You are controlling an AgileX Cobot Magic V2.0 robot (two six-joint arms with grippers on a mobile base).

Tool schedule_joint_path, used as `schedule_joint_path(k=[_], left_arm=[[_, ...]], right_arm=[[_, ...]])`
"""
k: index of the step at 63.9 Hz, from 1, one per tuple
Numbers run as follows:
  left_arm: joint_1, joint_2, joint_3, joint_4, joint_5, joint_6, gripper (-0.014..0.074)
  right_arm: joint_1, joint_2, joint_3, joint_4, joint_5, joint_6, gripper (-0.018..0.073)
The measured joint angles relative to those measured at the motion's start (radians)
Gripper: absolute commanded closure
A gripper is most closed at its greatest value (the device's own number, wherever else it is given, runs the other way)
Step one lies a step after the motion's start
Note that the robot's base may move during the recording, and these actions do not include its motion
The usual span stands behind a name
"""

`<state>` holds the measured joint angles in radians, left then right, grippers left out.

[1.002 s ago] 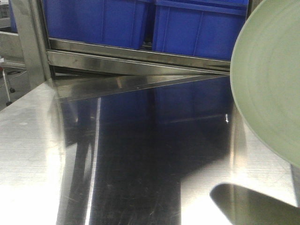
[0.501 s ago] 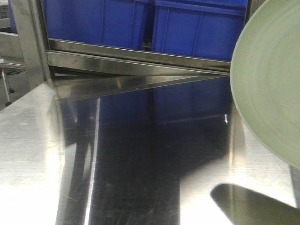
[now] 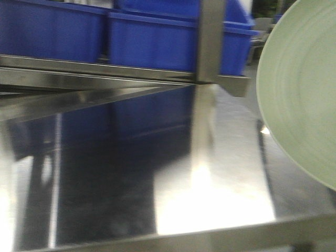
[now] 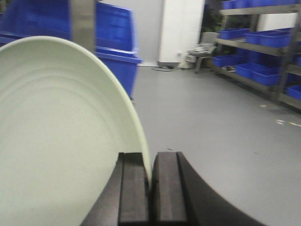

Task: Place green plate on second shelf with right arm
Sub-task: 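Drive the base to the blue-bin rack holding the plate in the right gripper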

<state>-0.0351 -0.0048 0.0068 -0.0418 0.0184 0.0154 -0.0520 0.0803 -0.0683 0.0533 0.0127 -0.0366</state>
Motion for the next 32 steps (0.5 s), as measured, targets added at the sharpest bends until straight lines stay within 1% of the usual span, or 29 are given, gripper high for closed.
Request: schedule_joint_path(k=[32], left_arm=[[0.0,0.0,0.0,0.0,0.0,0.0,0.0466]], right_arm=[[0.0,0.0,0.0,0.0,0.0,0.0,0.0504]])
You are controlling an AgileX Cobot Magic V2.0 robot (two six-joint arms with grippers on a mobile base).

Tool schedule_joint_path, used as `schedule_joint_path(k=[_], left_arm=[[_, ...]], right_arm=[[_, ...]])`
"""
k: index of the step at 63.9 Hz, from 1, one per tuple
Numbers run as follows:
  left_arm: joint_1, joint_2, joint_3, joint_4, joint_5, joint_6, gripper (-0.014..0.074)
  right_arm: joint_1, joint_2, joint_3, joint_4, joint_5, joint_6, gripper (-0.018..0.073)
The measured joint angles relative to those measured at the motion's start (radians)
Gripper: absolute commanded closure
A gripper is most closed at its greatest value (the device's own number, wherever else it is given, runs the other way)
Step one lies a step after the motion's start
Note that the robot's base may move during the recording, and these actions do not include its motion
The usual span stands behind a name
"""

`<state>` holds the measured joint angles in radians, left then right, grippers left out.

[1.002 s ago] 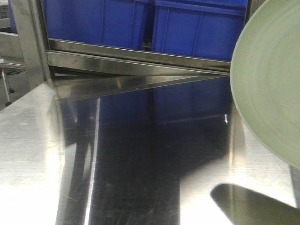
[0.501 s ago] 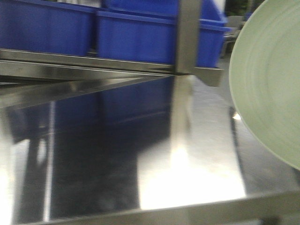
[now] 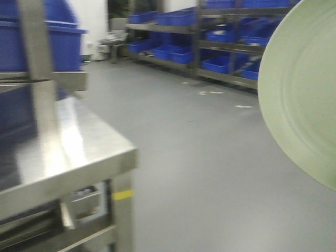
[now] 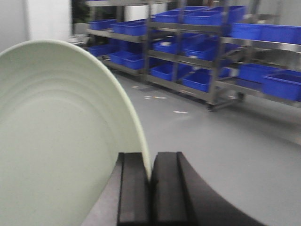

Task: Place green plate on second shelf with right arm
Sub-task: 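Drive the base to the blue-bin rack holding the plate in the right gripper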

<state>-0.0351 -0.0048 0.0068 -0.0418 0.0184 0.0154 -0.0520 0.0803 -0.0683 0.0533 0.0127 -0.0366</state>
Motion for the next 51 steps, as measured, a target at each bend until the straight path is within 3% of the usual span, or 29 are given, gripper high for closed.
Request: schedule_joint_path(k=[51], left_arm=[[0.0,0.0,0.0,0.0,0.002,0.0,0.0466]], right_arm=[[0.0,0.0,0.0,0.0,0.0,0.0,0.0504]])
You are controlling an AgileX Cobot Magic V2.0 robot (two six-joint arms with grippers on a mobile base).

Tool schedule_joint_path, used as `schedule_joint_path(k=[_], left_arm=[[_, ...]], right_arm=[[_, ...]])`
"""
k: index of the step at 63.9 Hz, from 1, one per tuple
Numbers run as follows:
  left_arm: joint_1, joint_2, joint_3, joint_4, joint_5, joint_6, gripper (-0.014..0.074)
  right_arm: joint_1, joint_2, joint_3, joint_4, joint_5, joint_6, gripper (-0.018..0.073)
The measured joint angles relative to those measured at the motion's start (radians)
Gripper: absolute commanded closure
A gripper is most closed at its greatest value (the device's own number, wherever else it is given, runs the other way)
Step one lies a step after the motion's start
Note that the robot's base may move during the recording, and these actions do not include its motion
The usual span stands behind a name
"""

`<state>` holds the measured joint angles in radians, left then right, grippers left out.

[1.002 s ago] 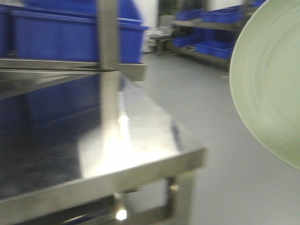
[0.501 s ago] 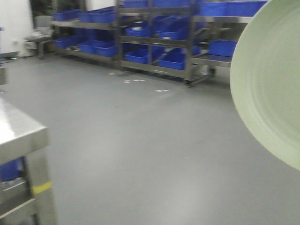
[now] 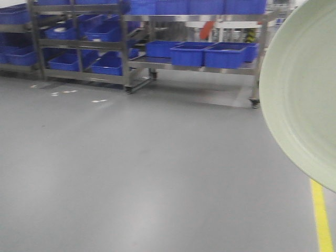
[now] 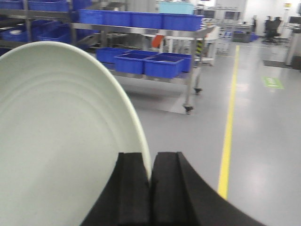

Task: Place green plate on second shelf with right arm
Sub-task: 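Drive the base to the blue-bin rack holding the plate in the right gripper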

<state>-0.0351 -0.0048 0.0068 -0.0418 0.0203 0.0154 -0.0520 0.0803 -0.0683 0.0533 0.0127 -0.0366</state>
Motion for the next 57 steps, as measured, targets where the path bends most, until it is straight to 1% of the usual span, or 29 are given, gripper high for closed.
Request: schedule_joint_path(k=[57], left_arm=[[0.0,0.0,0.0,0.0,0.0,0.0,0.0466]], right_arm=[[0.0,0.0,0.0,0.002,0.0,-0.001,0.0504]])
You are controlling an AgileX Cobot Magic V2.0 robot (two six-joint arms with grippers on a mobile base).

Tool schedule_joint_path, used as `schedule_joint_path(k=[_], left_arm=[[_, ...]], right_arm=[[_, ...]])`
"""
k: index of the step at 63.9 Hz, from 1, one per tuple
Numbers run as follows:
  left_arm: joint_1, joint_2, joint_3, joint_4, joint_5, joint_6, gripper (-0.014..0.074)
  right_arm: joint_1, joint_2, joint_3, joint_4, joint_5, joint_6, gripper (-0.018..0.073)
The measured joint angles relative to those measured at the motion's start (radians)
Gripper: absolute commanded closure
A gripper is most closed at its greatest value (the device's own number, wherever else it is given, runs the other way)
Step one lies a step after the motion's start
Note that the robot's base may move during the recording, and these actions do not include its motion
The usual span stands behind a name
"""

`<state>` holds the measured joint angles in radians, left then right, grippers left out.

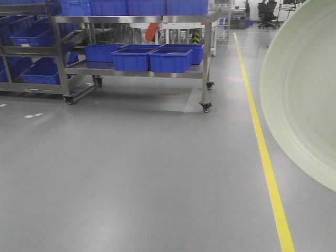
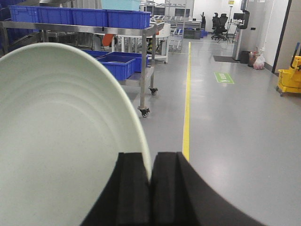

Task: Place green plate on second shelf with right arm
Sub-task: 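Drive the base to the blue-bin rack holding the plate in the right gripper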

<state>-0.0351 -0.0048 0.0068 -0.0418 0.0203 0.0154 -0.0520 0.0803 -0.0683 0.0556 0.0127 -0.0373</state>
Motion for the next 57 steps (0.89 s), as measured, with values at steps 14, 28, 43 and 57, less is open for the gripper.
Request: schedule_joint_path(k=[14,28,43,57], left_arm=[[0.0,0.0,0.0,0.0,0.0,0.0,0.0466],[0.0,0.0,0.0,0.0,0.0,0.0,0.0466],[0.0,0.0,0.0,0.0,0.0,0.0,0.0466],[0.0,0.0,0.0,0.0,0.0,0.0,0.0466]], right_arm=[[0.0,0.0,0.0,0.0,0.0,0.0,0.0504],[0.0,0.0,0.0,0.0,0.0,0.0,0.0504],[0.0,0.0,0.0,0.0,0.0,0.0,0.0504],[0.0,0.0,0.0,0.0,0.0,0.0,0.0504]])
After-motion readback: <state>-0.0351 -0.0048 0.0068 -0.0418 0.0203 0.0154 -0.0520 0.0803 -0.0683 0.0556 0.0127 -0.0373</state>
